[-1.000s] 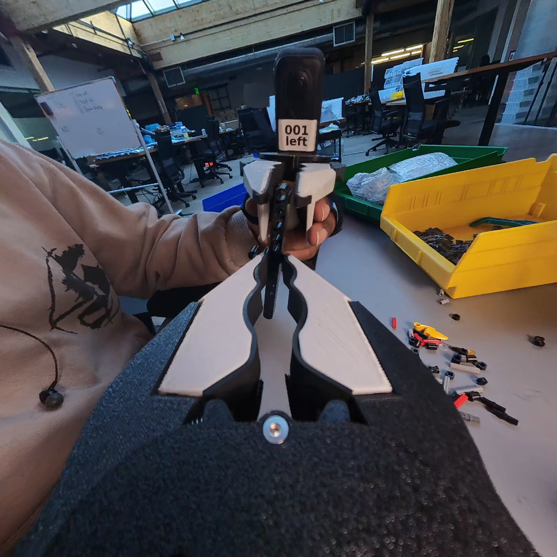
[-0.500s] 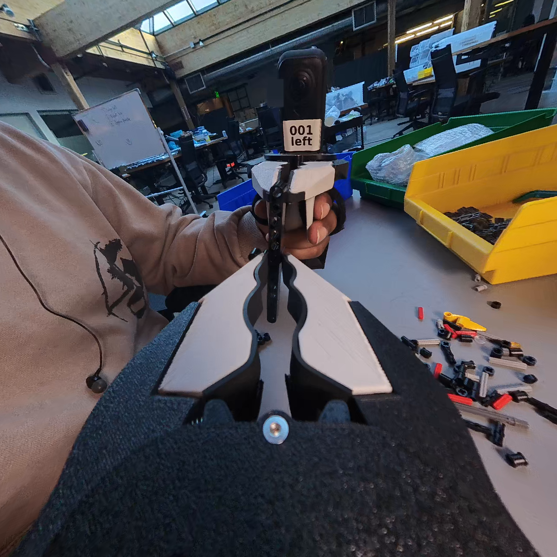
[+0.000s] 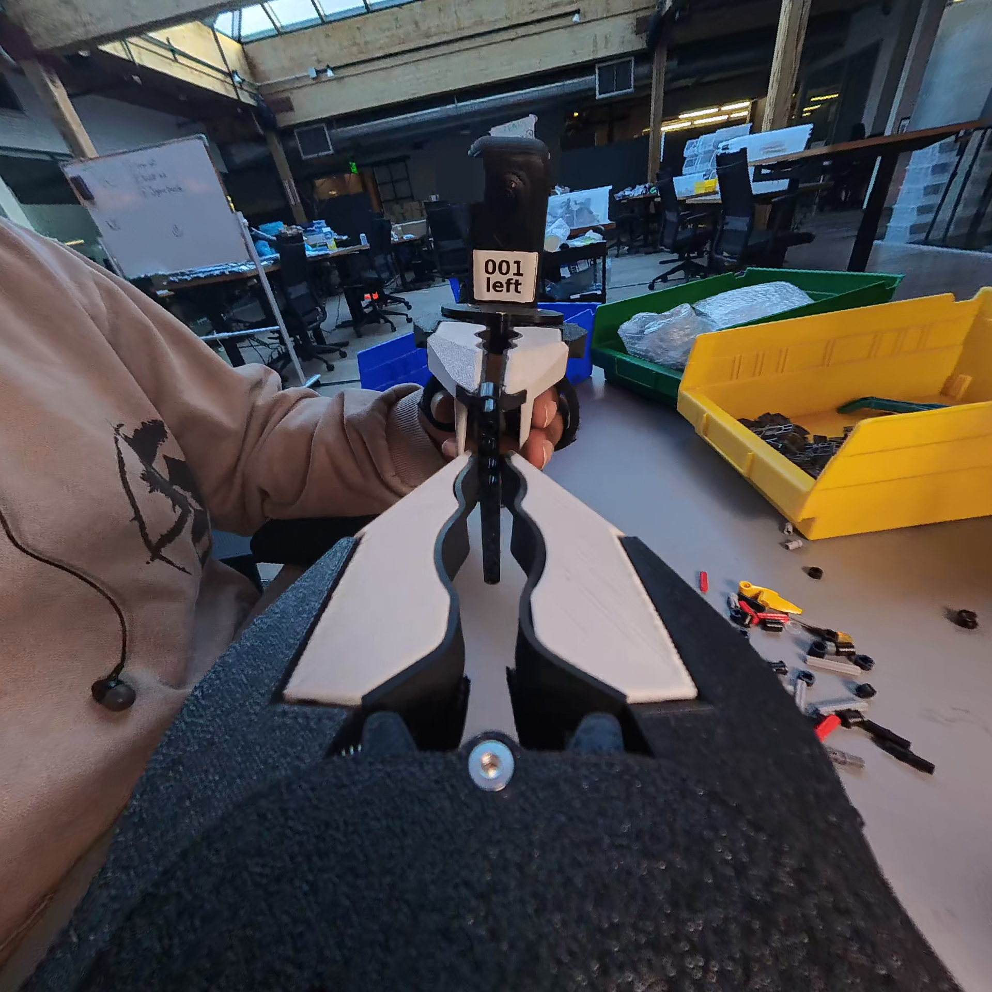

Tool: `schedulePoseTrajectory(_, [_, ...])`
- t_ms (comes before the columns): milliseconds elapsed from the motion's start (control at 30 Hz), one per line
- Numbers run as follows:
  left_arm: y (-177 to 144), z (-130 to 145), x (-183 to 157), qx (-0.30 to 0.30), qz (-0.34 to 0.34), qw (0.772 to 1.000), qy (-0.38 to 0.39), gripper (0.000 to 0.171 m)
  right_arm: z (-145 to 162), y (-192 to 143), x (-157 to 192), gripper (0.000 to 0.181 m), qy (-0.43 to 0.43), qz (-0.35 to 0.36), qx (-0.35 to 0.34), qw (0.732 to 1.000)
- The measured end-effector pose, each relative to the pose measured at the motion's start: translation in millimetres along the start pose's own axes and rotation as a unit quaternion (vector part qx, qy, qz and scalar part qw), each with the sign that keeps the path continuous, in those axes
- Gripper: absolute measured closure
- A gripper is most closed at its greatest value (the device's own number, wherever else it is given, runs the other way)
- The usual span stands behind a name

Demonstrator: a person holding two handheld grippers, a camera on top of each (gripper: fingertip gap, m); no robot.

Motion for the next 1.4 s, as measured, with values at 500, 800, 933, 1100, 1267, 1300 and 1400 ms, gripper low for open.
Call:
schedulePoseTrajectory(500, [-0.2,-3.8,-4.0,0.001,-0.027,1.0,0.013,0.171,-6.1,-4.8,-0.4,0.176,0.016,-0.012,-0.028,0.999])
schedulePoseTrajectory(800, [-51.4,-20.7,9.1,-0.083,-0.07,0.994,-0.02,0.171,-11.7,-37.5,-17.5,0.176,0.031,0.034,-0.067,0.997])
schedulePoseTrajectory(933, [-30.5,-12.9,4.5,-0.048,-0.056,0.997,-0.021,0.171,-13.8,-26.1,-11.7,0.176,0.027,0.014,-0.053,0.998])
schedulePoseTrajectory(1100, [-3.1,-4.6,-2.6,-0.008,-0.025,0.999,-0.019,0.159,-1.0,-5.8,-6.5,0.176,0.049,-0.021,-0.04,0.998])
schedulePoseTrajectory(1267, [-3.1,-4.6,-3.5,0.004,-0.04,0.999,-0.007,0.168,-0.3,-2.5,-4.2,0.176,0.048,-0.027,-0.034,0.998])
schedulePoseTrajectory(1300, [-3.0,-4.7,-4.4,0.006,-0.042,0.999,-0.003,0.168,0.0,-2.5,-4.0,0.176,0.05,-0.029,-0.036,0.998])
schedulePoseTrajectory(1400, [-2.4,-4.6,-6.2,0.014,-0.045,0.999,0.007,0.167,0.1,-2.0,-3.0,0.176,0.053,-0.035,-0.04,0.997])
Point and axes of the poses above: each gripper's, where its closed fingertips meet, y out along the fingers, z out of its underside, x = y × z across the jaws, the point moved 9 cm from there along -y, back along the fingers, and after that the axes turned 9 degrees about x, right-handed, at the moved point
